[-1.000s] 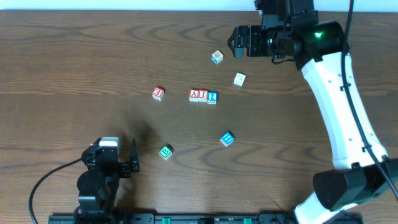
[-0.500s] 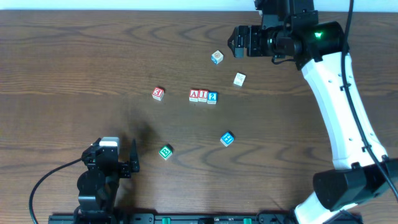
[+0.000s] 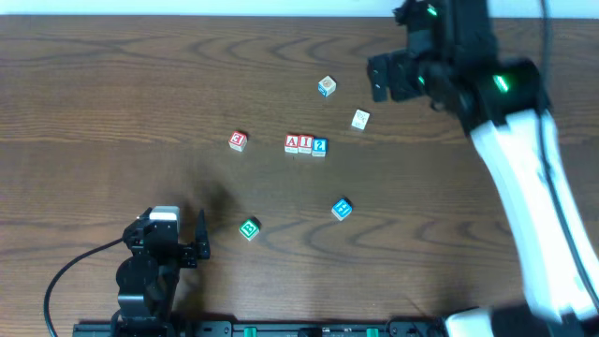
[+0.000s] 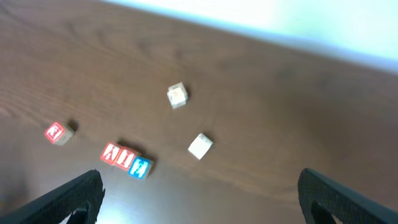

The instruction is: Spell out Ai2

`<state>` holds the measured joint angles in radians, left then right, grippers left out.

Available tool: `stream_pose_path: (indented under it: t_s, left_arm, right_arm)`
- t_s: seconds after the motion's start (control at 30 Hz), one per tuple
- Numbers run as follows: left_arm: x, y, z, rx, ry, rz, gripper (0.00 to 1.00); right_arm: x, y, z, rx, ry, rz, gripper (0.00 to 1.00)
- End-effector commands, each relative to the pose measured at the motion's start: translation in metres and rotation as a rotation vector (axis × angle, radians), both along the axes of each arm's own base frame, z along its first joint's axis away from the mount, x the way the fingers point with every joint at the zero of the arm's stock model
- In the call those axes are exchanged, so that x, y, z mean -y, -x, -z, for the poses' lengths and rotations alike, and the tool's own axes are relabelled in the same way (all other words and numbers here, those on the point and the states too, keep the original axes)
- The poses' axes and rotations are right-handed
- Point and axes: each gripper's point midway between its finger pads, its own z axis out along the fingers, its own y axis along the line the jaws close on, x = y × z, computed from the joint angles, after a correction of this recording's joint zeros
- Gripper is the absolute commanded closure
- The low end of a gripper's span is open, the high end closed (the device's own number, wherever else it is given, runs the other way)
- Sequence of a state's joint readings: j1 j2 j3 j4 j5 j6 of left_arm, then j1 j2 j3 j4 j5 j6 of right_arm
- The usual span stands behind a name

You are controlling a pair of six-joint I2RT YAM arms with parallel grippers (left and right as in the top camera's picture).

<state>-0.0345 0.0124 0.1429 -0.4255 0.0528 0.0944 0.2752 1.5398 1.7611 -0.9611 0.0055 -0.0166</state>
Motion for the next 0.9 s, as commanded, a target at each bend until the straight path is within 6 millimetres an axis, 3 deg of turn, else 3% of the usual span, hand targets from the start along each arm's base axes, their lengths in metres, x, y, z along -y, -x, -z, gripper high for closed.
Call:
stream_pose_path:
  t_s: [0.0, 0.1, 0.17, 0.33, 0.5, 0.63, 0.87]
  left_arm:
    - [0.001, 0.001, 0.009, -0.021, -0.006, 0.010, 0.05]
    - [0.001, 0.001, 0.009, -0.021, -0.006, 0.010, 0.05]
    - [0.001, 0.001, 0.009, -0.021, -0.006, 0.010, 0.05]
    - [0.001, 0.001, 0.009, -0.021, -0.006, 0.010, 0.05]
    - [0.001, 0.001, 0.009, -0.021, -0.006, 0.010, 0.05]
    - [0.001, 0.001, 0.009, -0.021, -0.006, 0.010, 0.05]
    - [0.001, 0.001, 0.009, -0.021, -0.006, 0.010, 0.05]
  right_arm:
    - [0.024, 0.033, -0.024, 0.153, 0.113, -0.022, 0.01]
    - [0.044, 0.060, -0.017, 0.220, 0.101, 0.013, 0.01]
    - [0.059, 0.083, -0.002, 0.248, 0.093, 0.042, 0.01]
    - [0.084, 0.128, 0.044, 0.321, 0.051, 0.087, 0.01]
    - [0.090, 0.162, 0.097, 0.386, 0.027, 0.094, 0.01]
    - [0.090, 0.178, 0.128, 0.418, 0.018, 0.089, 0.01]
    - [0.090, 0.186, 0.168, 0.423, 0.011, 0.088, 0.01]
